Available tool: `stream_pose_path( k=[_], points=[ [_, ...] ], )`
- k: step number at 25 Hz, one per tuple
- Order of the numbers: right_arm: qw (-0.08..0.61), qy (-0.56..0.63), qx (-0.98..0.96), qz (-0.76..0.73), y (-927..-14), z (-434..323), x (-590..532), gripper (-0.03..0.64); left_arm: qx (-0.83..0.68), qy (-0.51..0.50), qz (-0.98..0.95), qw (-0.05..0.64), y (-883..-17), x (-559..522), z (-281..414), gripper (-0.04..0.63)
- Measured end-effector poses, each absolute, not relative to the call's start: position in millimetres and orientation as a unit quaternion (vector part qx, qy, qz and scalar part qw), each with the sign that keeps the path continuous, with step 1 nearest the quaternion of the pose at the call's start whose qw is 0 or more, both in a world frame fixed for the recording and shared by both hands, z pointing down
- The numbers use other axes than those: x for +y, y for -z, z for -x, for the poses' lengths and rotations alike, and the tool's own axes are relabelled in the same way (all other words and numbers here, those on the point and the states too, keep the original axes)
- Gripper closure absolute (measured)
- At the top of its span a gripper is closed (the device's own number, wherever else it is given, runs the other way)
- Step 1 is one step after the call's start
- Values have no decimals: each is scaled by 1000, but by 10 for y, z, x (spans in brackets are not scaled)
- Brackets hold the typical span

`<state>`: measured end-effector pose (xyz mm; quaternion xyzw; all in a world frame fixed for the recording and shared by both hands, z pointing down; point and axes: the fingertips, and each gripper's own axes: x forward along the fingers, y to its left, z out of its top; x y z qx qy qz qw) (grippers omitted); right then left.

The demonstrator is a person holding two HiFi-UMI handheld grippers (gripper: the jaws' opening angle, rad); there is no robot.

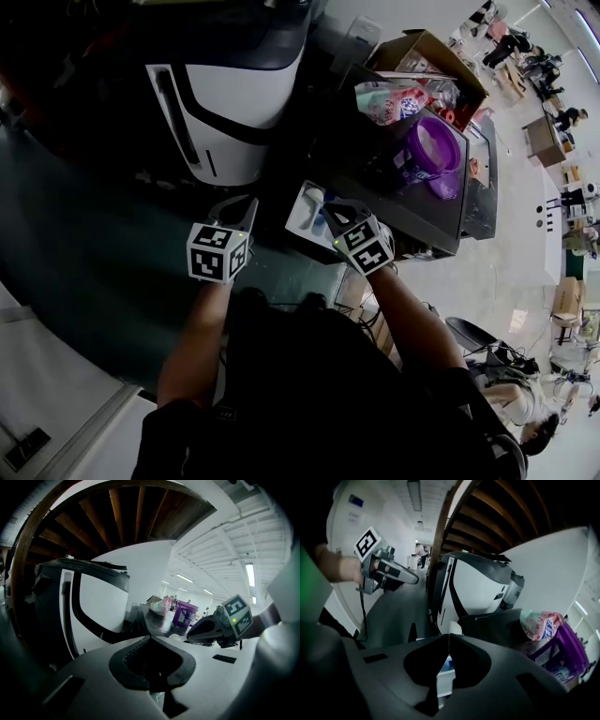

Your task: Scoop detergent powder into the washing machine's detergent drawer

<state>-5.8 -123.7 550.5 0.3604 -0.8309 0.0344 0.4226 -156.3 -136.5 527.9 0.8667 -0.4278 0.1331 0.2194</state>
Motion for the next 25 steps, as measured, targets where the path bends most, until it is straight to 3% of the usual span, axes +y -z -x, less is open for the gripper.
stream_pose_path(
  k=[7,25],
  points=[
    [313,-131,-861,-379,-5204,-263,-1276,595,-430,-135,-867,212,-5146,-1408,1197,586],
    [141,-237,-881,-384,-4792,-1627,-1155,595,-410,-167,-883,152,-4628,-1282,-236,586]
  ],
)
